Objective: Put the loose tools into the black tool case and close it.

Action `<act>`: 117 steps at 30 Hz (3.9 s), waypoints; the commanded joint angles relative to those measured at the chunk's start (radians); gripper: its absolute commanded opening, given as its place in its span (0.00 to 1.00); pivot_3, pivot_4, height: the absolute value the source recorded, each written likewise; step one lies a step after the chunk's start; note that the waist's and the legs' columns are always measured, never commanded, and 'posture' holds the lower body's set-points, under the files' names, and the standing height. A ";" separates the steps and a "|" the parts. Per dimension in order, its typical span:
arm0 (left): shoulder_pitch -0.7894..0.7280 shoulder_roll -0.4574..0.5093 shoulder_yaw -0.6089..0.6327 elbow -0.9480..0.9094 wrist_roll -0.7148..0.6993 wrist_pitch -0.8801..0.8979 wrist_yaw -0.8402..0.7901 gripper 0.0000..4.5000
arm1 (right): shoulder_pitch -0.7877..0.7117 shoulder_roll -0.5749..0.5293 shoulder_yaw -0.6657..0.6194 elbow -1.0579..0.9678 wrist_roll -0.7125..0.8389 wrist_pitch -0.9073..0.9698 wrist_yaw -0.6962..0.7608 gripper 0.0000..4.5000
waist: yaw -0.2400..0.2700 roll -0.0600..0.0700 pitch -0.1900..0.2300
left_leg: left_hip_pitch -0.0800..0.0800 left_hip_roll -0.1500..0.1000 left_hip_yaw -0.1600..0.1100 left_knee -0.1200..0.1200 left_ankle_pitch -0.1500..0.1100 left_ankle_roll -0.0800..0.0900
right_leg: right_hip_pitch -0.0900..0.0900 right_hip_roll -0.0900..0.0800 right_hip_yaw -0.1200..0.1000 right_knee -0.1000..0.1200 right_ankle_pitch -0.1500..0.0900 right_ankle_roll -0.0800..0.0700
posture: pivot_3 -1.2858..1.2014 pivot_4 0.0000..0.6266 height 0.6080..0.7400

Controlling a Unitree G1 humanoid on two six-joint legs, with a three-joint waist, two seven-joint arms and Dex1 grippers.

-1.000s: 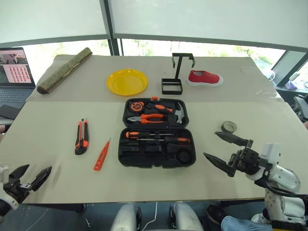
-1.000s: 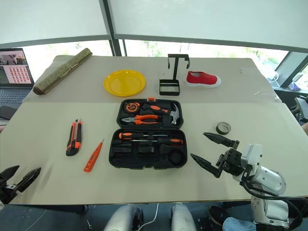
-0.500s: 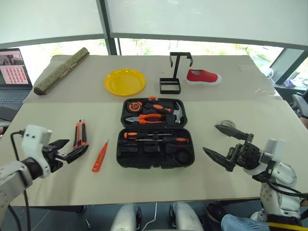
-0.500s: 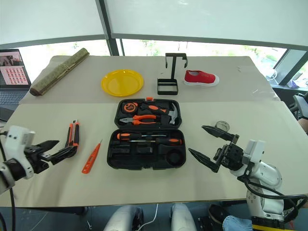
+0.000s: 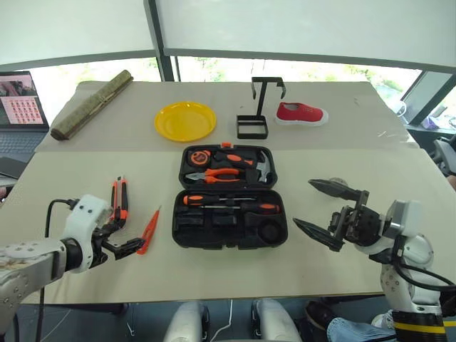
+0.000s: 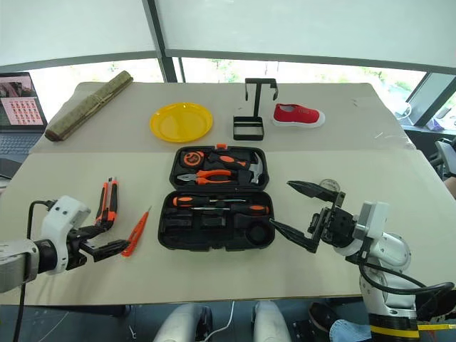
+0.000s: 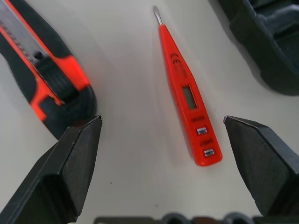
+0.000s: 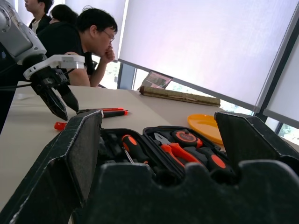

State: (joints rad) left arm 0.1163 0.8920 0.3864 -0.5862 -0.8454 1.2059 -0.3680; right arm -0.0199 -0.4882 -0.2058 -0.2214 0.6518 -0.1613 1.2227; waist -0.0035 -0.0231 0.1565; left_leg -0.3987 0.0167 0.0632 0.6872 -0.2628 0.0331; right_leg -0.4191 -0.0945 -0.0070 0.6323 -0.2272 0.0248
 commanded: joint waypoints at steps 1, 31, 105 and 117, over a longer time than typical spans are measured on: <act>-0.019 -0.022 -0.068 -0.019 0.049 0.026 0.059 1.00 | 0.007 -0.015 0.009 -0.056 0.028 -0.019 0.041 0.99 | 0.001 0.000 0.000 | 0.000 0.000 0.000 0.000 0.000 0.000 | 0.000 0.000 0.000 0.000 0.000 0.000 | 0.52 0.24 1.00; -0.182 0.067 -0.123 0.199 0.208 -0.617 -0.692 0.10 | -0.007 -0.229 0.035 -0.241 0.087 0.335 -0.125 1.00 | 0.023 0.003 -0.001 | 0.008 -0.001 0.001 -0.006 0.000 0.000 | 0.006 -0.005 -0.003 -0.003 -0.007 -0.010 | 0.52 0.24 1.00; -0.825 -0.056 -0.931 0.424 0.930 -0.577 -1.005 0.21 | -0.069 -0.373 0.101 -0.333 -0.030 0.684 -0.235 1.00 | 0.008 -0.001 0.001 | -0.007 -0.002 0.001 0.011 -0.002 0.009 | 0.000 0.004 0.002 0.000 -0.001 0.008 | 0.52 0.24 1.00; -0.829 -0.101 -0.696 0.385 0.701 -0.576 -1.009 0.61 | -0.061 -0.376 0.080 -0.331 -0.020 0.691 -0.222 1.00 | 0.016 -0.001 0.001 | -0.012 -0.002 0.000 0.015 -0.002 0.009 | -0.002 0.002 0.001 0.000 -0.001 0.008 | 0.52 0.24 1.00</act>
State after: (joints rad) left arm -0.6946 0.7776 -0.3649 -0.1673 -0.0926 0.6194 -1.3594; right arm -0.0820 -0.8567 -0.0929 -0.5389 0.6123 0.5331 0.9949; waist 0.0122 -0.0245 0.1575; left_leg -0.4109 0.0148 0.0634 0.7017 -0.2648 0.0424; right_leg -0.4215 -0.0921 -0.0064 0.6323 -0.2281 0.0331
